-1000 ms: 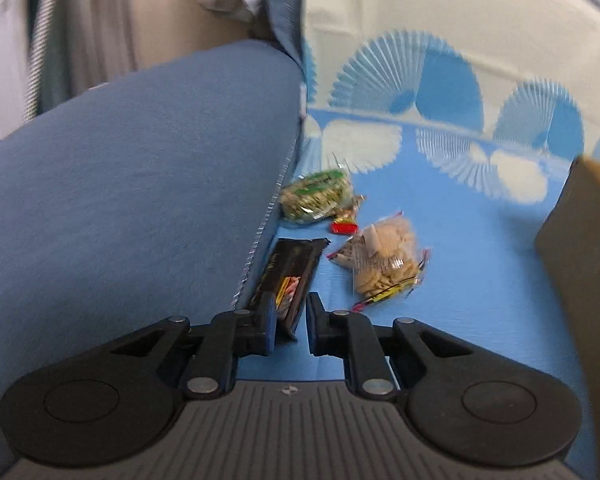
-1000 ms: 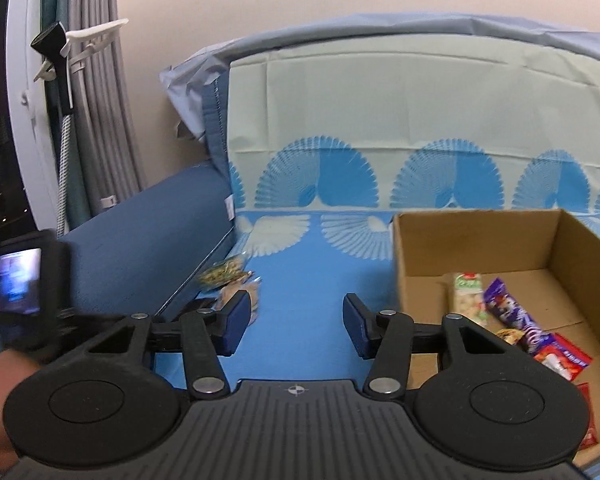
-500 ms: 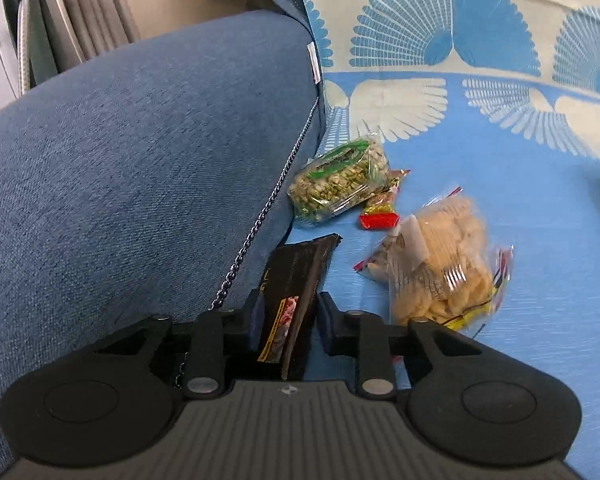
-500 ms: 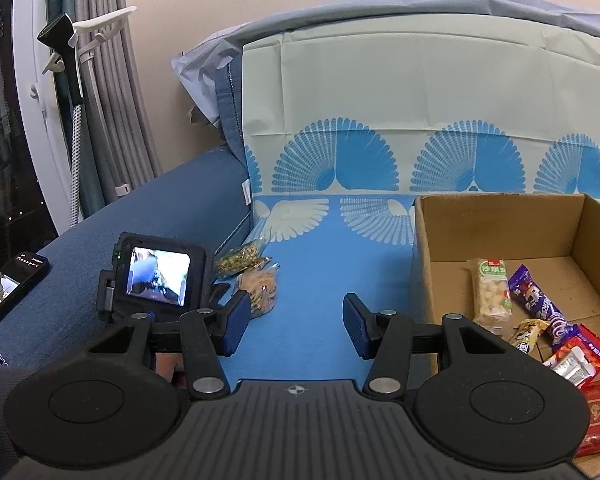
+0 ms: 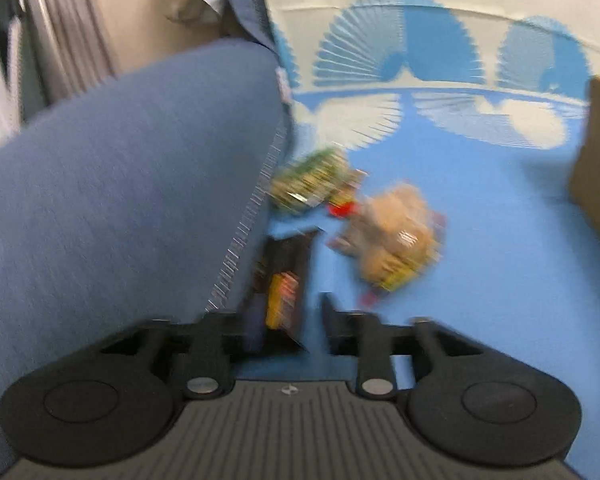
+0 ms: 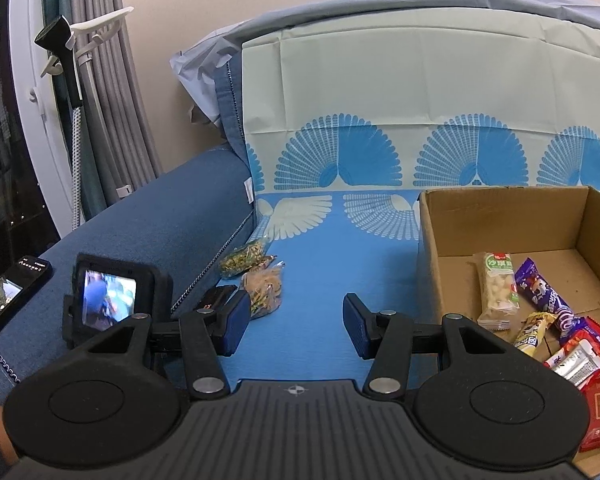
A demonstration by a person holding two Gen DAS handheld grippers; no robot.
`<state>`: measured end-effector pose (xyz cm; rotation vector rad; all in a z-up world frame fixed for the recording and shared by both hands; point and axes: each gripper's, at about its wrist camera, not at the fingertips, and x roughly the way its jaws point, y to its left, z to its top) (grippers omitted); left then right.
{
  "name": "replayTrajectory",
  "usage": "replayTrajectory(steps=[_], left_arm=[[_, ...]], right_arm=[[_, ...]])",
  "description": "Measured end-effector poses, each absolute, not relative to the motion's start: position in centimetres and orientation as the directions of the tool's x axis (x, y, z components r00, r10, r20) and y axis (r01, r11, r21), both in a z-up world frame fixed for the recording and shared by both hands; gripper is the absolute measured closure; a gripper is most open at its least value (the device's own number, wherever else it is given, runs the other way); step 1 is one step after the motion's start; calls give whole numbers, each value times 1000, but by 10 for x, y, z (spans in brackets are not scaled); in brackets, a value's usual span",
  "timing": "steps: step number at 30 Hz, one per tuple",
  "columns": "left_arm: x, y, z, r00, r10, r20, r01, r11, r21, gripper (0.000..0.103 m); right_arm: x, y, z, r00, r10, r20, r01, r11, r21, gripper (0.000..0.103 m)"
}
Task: Organize snacks
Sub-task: 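Grasp the dark chocolate bar with the left tool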
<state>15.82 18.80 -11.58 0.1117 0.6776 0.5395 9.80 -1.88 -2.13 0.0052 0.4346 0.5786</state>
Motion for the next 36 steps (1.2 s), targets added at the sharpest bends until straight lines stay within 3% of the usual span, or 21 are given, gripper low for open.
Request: replayTrajectory(steps=[4, 5, 6, 7, 9, 16, 21, 22, 23, 24, 27, 33, 35, 36], left_arm=[[190, 178, -135, 572, 608, -551, -399, 793, 461, 57], [194, 176, -138, 567, 633, -527, -403, 771, 493, 57], [194, 177, -140, 563, 645, -517, -407, 761, 506, 64], [196, 179, -142, 562, 640, -524, -404, 766, 501, 76], [195, 184, -140, 559, 628, -542, -416, 778, 472, 83], [152, 172, -117, 671, 500, -548, -358, 865, 351, 89], [119, 153, -109, 682, 347, -644, -258, 938, 233, 87], [117, 153, -106, 696, 319, -644, -253, 947, 195, 86], [114, 152, -101, 713, 301, -633, -255, 953, 166, 77], [115, 155, -93, 736, 289, -612, -265, 955, 133, 59], [133, 174, -76, 787, 254, -562, -307, 952, 1, 31], [215, 219, -74, 777, 163, -608, -384, 888, -253, 16], [242, 227, -87, 741, 112, -663, -402, 864, -304, 17], [248, 229, -92, 730, 118, -674, -413, 861, -296, 22]], right_arm=[[100, -20, -22, 750, 527, -401, -525, 842, 124, 50], [101, -20, -21, 749, 526, -402, -524, 843, 127, 50], [102, -20, -22, 749, 526, -403, -523, 843, 130, 50], [102, -20, -22, 748, 526, -405, -522, 843, 131, 50], [103, -21, -22, 747, 525, -408, -521, 844, 131, 50], [106, -24, -21, 752, 518, -409, -506, 850, 146, 50], [103, -22, -20, 753, 520, -403, -508, 849, 146, 50], [102, -22, -20, 752, 521, -404, -509, 848, 146, 50], [102, -23, -20, 752, 522, -403, -510, 848, 146, 50], [102, -23, -20, 752, 521, -402, -510, 848, 146, 50], [102, -25, -19, 755, 516, -403, -504, 851, 147, 50], [107, -27, -20, 754, 508, -417, -488, 858, 162, 50], [108, -27, -20, 752, 509, -419, -490, 857, 160, 50], [108, -26, -20, 751, 510, -420, -493, 856, 158, 50]])
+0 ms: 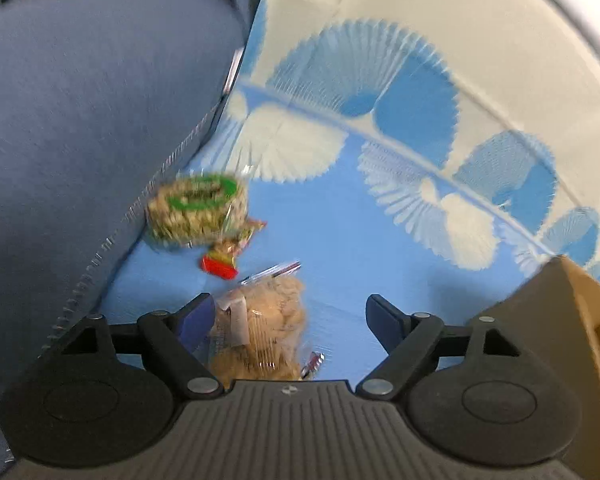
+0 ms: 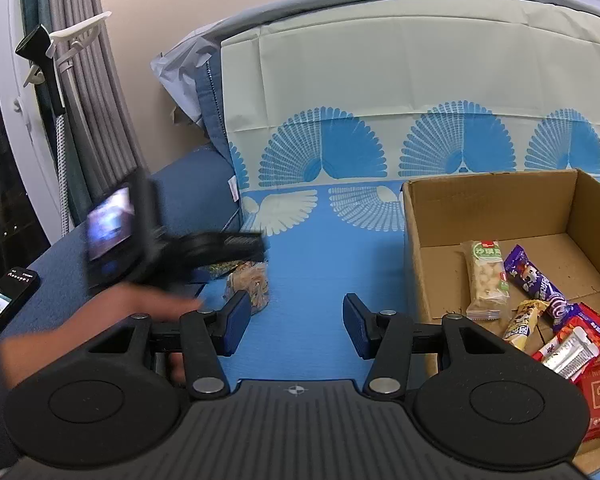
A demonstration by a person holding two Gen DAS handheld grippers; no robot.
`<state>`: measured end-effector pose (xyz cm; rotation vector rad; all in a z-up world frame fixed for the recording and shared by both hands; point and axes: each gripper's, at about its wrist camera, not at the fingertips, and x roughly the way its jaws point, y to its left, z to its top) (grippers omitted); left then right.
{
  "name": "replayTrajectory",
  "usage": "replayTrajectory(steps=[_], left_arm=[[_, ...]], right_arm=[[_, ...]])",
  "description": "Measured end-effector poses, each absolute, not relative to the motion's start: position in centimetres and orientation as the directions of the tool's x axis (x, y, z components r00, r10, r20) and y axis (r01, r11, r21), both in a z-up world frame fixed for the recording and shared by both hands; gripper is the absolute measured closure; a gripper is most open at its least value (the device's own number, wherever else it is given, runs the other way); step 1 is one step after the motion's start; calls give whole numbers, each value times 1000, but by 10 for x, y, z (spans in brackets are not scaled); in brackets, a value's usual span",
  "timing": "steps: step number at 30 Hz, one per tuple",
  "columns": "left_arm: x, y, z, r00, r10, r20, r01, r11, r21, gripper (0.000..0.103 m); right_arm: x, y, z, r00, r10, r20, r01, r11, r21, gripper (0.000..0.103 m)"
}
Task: Organize snacks
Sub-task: 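Grasp the dark chocolate bar with the left tool, then hold the chocolate bar in the left tool while the right tool grips the cookie bag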
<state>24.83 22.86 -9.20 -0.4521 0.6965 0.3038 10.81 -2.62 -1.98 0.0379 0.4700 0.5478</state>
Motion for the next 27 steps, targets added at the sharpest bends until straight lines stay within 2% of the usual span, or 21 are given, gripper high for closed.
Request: replayTrajectory(steps=[1, 2, 4, 8, 12, 14, 16, 19, 22, 23, 24, 26, 27], left_arm=[[252, 228, -96, 719, 125, -684, -416, 865, -279, 31], [254, 226, -99, 708, 118, -696, -406, 875, -264, 49], [249, 219, -101, 708, 66, -703, -351, 897, -270, 51], [206, 196, -101, 685, -7, -729, -266, 929, -259, 50], [151, 184, -101, 676, -88, -732, -212, 928, -308, 29], [127, 191, -93, 737, -36, -675, -222, 930, -292, 25], [114, 202, -89, 774, 53, -631, -269, 930, -252, 25], [119, 215, -100, 755, 127, -643, -339, 916, -216, 26], [135, 207, -112, 722, 180, -668, -336, 935, -111, 28], [140, 201, -118, 701, 200, -685, -335, 940, -68, 30], [145, 199, -124, 680, 210, -703, -336, 941, -44, 43], [143, 198, -129, 659, 224, -718, -348, 937, -27, 60], [142, 200, -128, 655, 215, -724, -346, 938, -34, 60]], right_arm=[[109, -26, -20, 750, 510, -422, -495, 855, 155, 50], [109, -26, -20, 749, 509, -424, -496, 855, 152, 50], [111, -26, -21, 745, 507, -434, -494, 856, 151, 50], [112, -27, -22, 741, 505, -443, -491, 857, 156, 50], [110, -23, -22, 739, 509, -441, -500, 854, 147, 49], [108, -21, -22, 738, 510, -442, -505, 852, 139, 49], [105, -18, -23, 739, 509, -442, -511, 851, 126, 49], [101, -15, -25, 738, 507, -446, -521, 848, 101, 49], [96, -10, -29, 733, 505, -455, -533, 842, 77, 48], [96, -9, -29, 731, 505, -459, -537, 841, 70, 47], [95, -8, -31, 728, 503, -465, -539, 840, 65, 46], [96, -5, -35, 718, 504, -480, -543, 837, 67, 44], [96, -4, -37, 711, 505, -489, -545, 835, 69, 44]])
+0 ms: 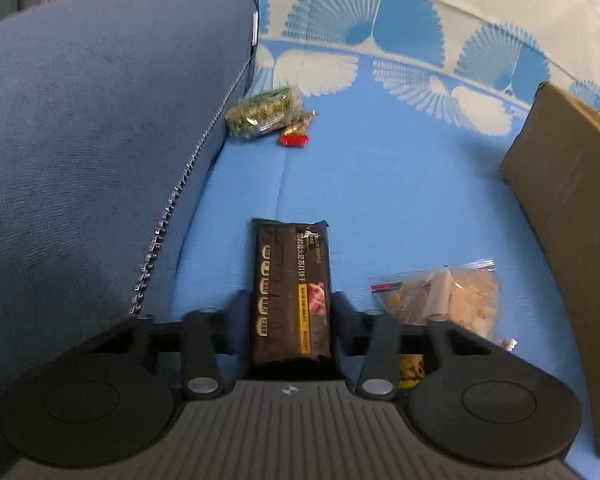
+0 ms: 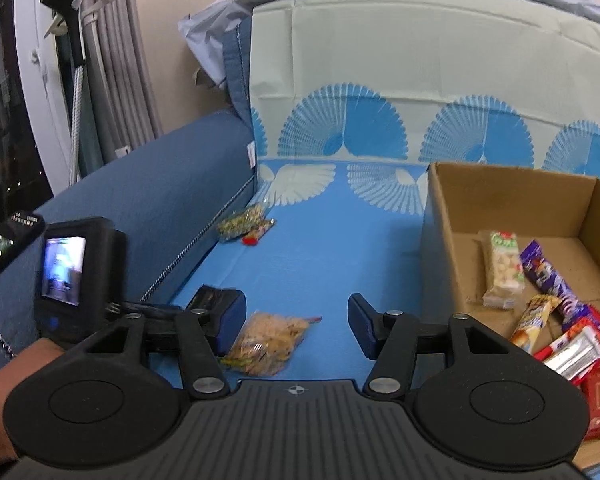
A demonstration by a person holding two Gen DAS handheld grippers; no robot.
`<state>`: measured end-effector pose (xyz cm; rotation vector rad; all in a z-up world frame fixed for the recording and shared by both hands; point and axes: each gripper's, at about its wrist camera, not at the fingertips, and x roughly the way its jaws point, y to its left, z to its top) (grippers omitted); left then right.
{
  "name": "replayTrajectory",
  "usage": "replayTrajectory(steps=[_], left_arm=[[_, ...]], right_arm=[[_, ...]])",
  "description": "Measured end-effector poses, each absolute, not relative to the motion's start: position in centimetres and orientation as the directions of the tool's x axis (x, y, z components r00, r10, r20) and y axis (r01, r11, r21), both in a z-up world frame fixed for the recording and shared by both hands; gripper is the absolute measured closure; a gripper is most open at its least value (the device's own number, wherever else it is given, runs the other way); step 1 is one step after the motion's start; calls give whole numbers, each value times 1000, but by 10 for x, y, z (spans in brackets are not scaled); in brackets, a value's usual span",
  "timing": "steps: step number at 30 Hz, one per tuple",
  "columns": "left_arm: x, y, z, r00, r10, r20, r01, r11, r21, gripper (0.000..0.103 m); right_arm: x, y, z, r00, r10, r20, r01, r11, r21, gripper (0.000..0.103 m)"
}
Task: Organize snacks
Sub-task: 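Hold the chocolate bar in the left tool while the right tool grips the cookie bag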
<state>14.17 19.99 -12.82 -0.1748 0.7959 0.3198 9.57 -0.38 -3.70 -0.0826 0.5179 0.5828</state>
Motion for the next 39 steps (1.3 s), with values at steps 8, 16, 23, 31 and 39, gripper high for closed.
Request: replayTrajectory(steps=[8, 16, 23, 31, 39], left_arm=[[87, 206, -118, 607, 145, -782, -394, 909, -138, 60], [77, 190, -117, 596, 178, -783, -388, 918, -87, 59], [73, 194, -116, 602, 151, -784, -378, 919, -113, 59], [71, 196, -115, 609, 135, -782, -375, 917, -134, 59], [65, 200, -114, 628, 108, -771, -375, 910, -178, 60]], right_arm=[[102, 6, -55, 670, 502, -547, -530, 839, 121, 43], [127, 21, -69, 624, 501, -600, -472, 853, 222, 35], [176, 39, -95, 569, 473, -672, -393, 875, 283, 20], [175, 64, -120, 523, 460, -717, -481, 854, 197, 50], [155, 38, -94, 549, 471, -691, -532, 834, 145, 56]])
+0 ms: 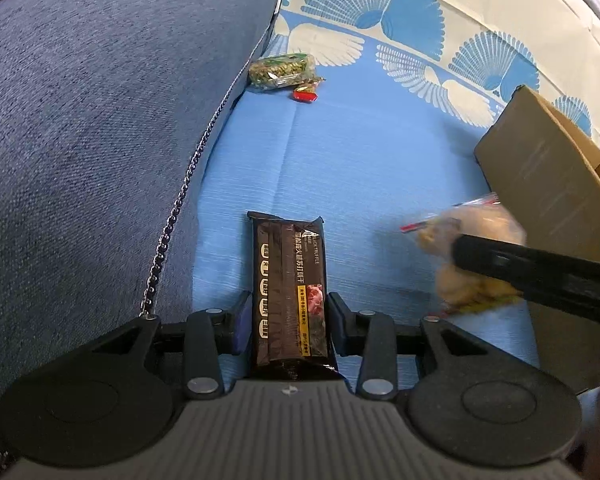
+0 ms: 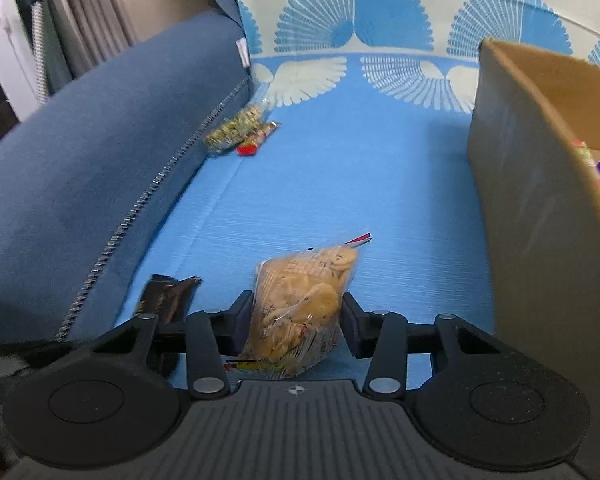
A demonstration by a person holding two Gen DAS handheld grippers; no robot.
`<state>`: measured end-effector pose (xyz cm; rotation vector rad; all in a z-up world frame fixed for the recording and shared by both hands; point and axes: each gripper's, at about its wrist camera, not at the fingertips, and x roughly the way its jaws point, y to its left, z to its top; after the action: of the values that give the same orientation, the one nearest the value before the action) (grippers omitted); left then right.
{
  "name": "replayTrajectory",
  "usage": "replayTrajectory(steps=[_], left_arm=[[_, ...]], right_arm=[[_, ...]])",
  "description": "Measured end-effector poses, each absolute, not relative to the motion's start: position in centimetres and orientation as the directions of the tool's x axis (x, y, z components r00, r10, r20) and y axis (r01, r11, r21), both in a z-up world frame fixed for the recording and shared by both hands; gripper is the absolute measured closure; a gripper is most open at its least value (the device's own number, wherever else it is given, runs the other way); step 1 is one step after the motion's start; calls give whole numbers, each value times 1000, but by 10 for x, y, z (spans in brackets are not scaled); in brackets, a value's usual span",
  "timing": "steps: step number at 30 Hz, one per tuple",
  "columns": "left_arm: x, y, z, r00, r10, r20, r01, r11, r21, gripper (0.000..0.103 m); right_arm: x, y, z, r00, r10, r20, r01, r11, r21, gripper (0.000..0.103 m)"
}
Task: Organize snacks
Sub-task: 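Hold the chocolate bar in the left tool while the right tool grips the cookie bag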
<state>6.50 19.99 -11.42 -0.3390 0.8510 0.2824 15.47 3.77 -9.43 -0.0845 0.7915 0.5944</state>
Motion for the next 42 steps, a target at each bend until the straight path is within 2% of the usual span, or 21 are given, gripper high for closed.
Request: replayTrajectory(steps=[7, 13, 17, 19, 21, 24, 30, 37, 42], left_arm=[[58, 199, -110, 647, 56, -761, -336, 916, -218, 60], [43, 196, -105, 649, -18, -760, -307, 908, -284, 60], [45, 189, -106, 629, -9, -778, -302, 919, -255, 60], [49, 186, -108, 616, 4, -788, -304, 923, -234, 56], [52, 184, -111, 608, 6, -794, -298, 929, -221, 53], [57, 179, -113, 600, 16, -800, -287, 938, -196, 51], [62, 168, -115, 593, 43, -804, -262, 955, -142, 48], [62, 167, -116, 593, 47, -804, -261, 955, -137, 49], [62, 166, -116, 593, 51, -804, -259, 957, -130, 49]], right_arm=[[108, 15, -61, 515, 524, -678, -616, 777, 133, 56], [67, -12, -91, 506, 504, -700, -598, 790, 136, 56], [72, -9, -108, 501, 475, -723, -583, 803, 124, 54], [78, -8, -114, 495, 462, -735, -579, 807, 117, 51], [79, -9, -116, 495, 460, -737, -568, 813, 126, 42], [79, -7, -115, 495, 458, -739, -571, 812, 120, 38], [79, -4, -119, 493, 456, -741, -588, 802, 102, 37], [77, 0, -121, 501, 442, -744, -599, 797, 70, 37], [75, 0, -122, 512, 429, -744, -602, 797, 46, 42]])
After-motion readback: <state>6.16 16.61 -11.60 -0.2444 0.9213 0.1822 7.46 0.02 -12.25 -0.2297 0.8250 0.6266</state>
